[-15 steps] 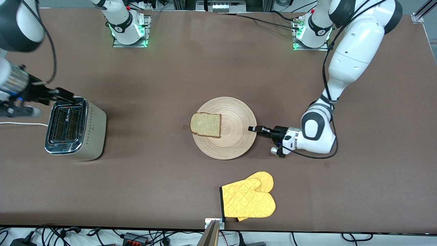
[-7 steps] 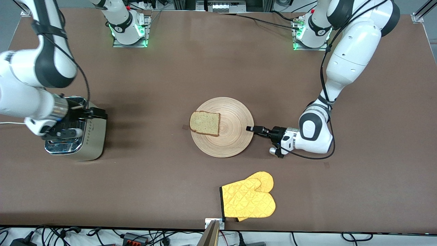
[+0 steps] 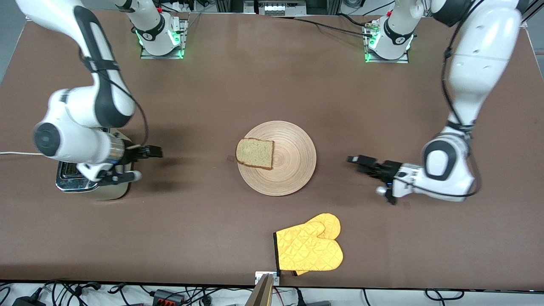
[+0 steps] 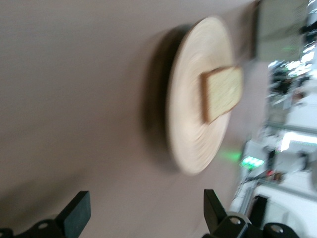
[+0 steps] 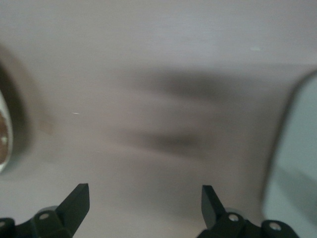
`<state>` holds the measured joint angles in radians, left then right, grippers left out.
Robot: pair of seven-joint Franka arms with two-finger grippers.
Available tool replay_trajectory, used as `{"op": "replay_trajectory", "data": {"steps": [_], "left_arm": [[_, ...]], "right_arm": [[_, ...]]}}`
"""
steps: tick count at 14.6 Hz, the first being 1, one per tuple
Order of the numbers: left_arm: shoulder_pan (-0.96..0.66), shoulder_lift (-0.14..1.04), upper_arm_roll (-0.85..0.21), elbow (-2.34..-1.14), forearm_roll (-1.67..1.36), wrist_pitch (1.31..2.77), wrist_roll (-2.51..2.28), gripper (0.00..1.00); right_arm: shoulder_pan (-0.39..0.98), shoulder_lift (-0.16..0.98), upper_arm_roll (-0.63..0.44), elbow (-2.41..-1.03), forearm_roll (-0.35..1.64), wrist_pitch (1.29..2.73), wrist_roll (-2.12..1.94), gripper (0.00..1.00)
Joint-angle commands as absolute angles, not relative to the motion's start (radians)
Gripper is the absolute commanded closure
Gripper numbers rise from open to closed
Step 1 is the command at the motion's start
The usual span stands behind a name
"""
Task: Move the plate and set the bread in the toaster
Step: 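Reach the right gripper to the bread while the left gripper withdraws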
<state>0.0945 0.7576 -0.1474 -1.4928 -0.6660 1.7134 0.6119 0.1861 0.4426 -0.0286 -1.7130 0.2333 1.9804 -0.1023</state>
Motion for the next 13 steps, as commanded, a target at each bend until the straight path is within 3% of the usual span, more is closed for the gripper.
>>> {"op": "replay_trajectory", "data": {"steps": [1,8,13], "left_arm": [[0.084,0.674,-0.15,-1.479,-0.423,1.689,0.455,0.0],[-0.017,0.609,-0.167,-1.436,0.263,1.692,0.052,0.0],[-0.005,0.562,-0.166,-1.264,0.322,1.605,0.048,0.0]], "right_arm": [[0.224,0.501,-0.032,-1.694,0.363,2.014,-0.109,0.0],[0.372,0.591,-0.034,-1.69,0.459,2.193,0.017,0.0],[0.475,0.621,-0.032,-1.69,0.462,2.282,0.21,0.0]]}}
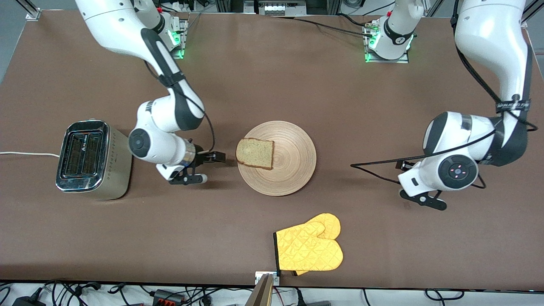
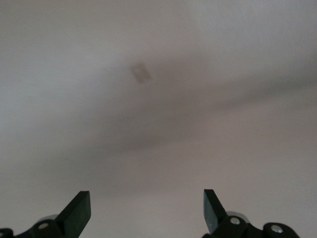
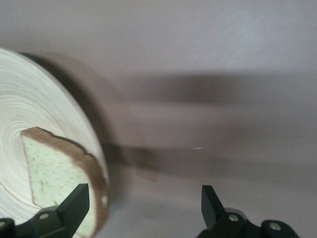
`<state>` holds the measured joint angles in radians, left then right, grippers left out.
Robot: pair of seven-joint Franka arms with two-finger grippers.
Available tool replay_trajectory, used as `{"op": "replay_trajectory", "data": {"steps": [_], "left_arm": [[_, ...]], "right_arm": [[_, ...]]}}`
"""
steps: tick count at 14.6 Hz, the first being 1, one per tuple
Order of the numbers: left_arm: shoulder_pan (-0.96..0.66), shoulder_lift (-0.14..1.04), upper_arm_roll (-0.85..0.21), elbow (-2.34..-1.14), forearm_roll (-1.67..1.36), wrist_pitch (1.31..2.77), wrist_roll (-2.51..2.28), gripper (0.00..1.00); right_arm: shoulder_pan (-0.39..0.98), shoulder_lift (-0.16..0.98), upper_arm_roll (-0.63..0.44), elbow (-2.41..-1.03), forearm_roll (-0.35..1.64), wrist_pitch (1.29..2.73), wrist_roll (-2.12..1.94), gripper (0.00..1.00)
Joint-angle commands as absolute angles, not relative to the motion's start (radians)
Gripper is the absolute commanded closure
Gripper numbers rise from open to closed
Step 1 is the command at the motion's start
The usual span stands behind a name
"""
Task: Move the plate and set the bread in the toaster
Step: 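Reach the right gripper to the bread while the left gripper withdraws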
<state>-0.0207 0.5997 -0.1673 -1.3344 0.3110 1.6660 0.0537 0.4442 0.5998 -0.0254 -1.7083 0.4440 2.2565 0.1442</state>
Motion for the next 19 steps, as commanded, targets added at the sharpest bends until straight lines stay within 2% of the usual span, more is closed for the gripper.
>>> {"op": "replay_trajectory", "data": {"steps": [1,4,6,10,12,14,16,18,19], "left_arm": [[-0.006,0.555,-0.157,-1.226,0.31,1.586,0.038,0.0],[0.011,0.537,-0.163,-1.146,0.251,1.568,-0.101,0.0],[0.04,0.459,-0.152,-1.155,0.111,1.539,-0.118,0.0],[0.048,0.353,-0.16,-1.187,0.08,1.528,-0.126,0.0],[0.06,0.286,-0.146,-1.25,0.065,1.532,-0.115,0.0],[0.054,0.128,-0.111,-1.456,0.049,1.578,-0.115,0.0],[0.009,-0.006,-0.017,-1.659,-0.013,1.704,-0.101,0.0],[-0.005,-0.041,0.008,-1.715,-0.015,1.73,-0.042,0.0],[-0.003,-0.04,0.008,-1.717,-0.017,1.723,-0.014,0.0]], "right_arm": [[0.5,0.63,-0.032,-1.69,0.462,2.299,0.245,0.0],[0.549,0.655,-0.034,-1.69,0.459,2.342,0.287,0.08],[0.551,0.667,-0.034,-1.69,0.462,2.352,0.291,0.17],[0.557,0.669,-0.032,-1.689,0.462,2.361,0.336,0.3],[0.555,0.666,-0.034,-1.684,0.462,2.358,0.331,0.37],[0.557,0.666,-0.034,-1.666,0.462,2.349,0.336,0.4],[0.567,0.666,-0.034,-1.666,0.46,2.349,0.344,0.5],[0.574,0.666,-0.034,-1.664,0.459,2.347,0.342,0.53],[0.569,0.666,-0.034,-1.664,0.457,2.344,0.338,0.58]]}}
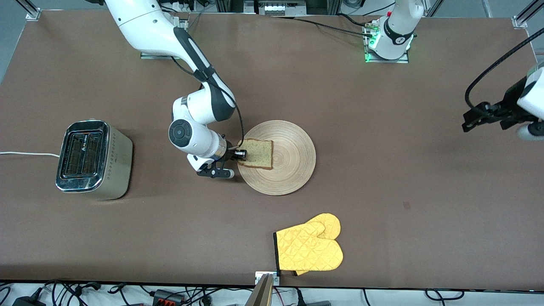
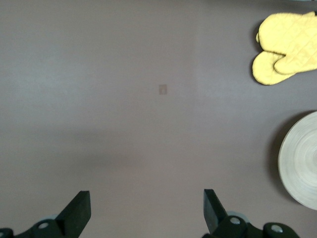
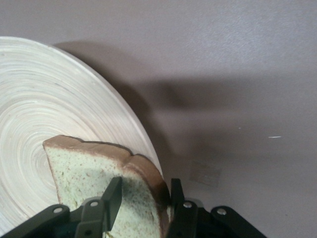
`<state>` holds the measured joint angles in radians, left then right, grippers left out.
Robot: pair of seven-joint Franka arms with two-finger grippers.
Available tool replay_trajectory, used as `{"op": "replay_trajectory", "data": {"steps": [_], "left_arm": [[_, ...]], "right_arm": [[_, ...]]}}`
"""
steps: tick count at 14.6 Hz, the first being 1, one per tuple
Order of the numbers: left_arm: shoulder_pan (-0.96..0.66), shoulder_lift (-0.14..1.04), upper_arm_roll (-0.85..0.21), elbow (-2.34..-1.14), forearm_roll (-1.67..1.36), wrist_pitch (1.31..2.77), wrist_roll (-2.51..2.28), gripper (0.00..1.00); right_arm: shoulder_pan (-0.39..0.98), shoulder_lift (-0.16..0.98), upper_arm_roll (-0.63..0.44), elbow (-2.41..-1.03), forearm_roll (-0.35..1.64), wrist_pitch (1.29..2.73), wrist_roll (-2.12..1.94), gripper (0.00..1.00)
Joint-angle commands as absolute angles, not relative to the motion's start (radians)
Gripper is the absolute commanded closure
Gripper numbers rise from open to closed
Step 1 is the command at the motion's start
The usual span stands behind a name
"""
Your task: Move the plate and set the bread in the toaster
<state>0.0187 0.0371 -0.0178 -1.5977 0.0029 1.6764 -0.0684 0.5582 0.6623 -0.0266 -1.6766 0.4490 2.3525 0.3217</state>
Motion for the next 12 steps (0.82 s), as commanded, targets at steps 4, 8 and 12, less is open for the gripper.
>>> {"op": "replay_trajectory", "data": {"steps": [4,8,12], "left_arm": [[-0.003,-0.008,-0.005,-1.667,-0.008,1.658,-0.023,0.0],[0.005,0.001,-0.003,-1.651,-0.006,1.66,-0.023,0.0],[0.009,0.012,0.002,-1.64,-0.006,1.658,-0.023,0.0]], "right_arm": [[0.568,0.663,-0.034,-1.664,0.451,2.33,0.339,0.73],[0.565,0.658,-0.035,-1.652,0.449,2.306,0.342,1.0],[0.563,0.652,-0.046,-1.577,0.445,2.203,0.344,1.0]]}}
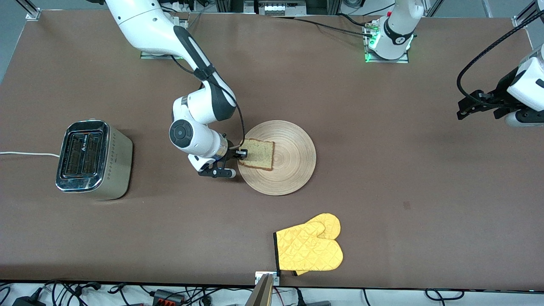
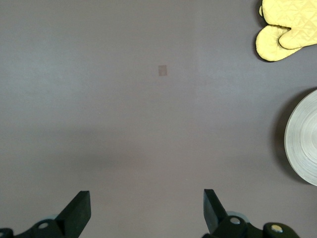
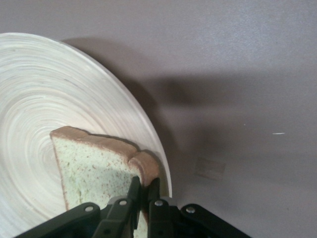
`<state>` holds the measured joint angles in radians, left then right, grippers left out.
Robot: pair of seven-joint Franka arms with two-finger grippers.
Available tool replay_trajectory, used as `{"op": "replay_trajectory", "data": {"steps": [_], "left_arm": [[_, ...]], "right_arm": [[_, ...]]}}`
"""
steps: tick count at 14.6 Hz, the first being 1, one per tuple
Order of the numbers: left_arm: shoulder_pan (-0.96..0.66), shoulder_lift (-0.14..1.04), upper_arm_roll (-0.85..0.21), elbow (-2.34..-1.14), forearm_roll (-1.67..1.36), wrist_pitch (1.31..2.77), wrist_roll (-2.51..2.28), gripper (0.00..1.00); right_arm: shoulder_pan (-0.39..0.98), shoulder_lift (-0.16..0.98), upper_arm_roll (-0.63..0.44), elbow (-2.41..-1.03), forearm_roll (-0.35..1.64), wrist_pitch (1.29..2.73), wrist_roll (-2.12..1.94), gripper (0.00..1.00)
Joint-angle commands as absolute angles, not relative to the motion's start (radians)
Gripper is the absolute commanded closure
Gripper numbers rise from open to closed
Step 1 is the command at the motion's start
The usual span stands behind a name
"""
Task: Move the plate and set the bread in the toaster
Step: 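Lift the bread and carry it above the toaster slot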
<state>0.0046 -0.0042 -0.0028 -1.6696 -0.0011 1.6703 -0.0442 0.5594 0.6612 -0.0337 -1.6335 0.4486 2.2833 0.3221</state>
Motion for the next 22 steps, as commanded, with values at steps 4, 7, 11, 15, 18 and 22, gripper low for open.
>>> {"op": "replay_trajectory", "data": {"steps": [4,7,11,15,18,22], "left_arm": [[0.011,0.017,0.008,-1.632,-0.006,1.648,-0.021,0.0],[0.011,0.017,0.008,-1.631,-0.006,1.643,-0.021,0.0],[0.009,0.017,0.008,-1.631,-0.006,1.643,-0.021,0.0],[0.009,0.017,0.008,-1.631,-0.006,1.641,-0.023,0.0],[0.009,0.017,0.008,-1.631,-0.006,1.641,-0.021,0.0],[0.009,0.017,0.006,-1.631,-0.006,1.641,-0.021,0.0]], "right_arm": [[0.56,0.585,-0.13,-1.461,0.361,1.958,0.344,1.0],[0.566,0.542,-0.213,-1.396,0.203,1.817,0.344,1.0],[0.555,0.48,-0.319,-1.396,0.025,1.654,0.299,1.0],[0.558,0.469,-0.501,-1.396,-0.046,1.537,0.171,1.0],[0.566,0.466,-0.567,-1.396,-0.164,1.534,0.074,1.0],[0.561,0.454,-0.581,-1.393,-0.271,1.545,0.002,1.0]]}}
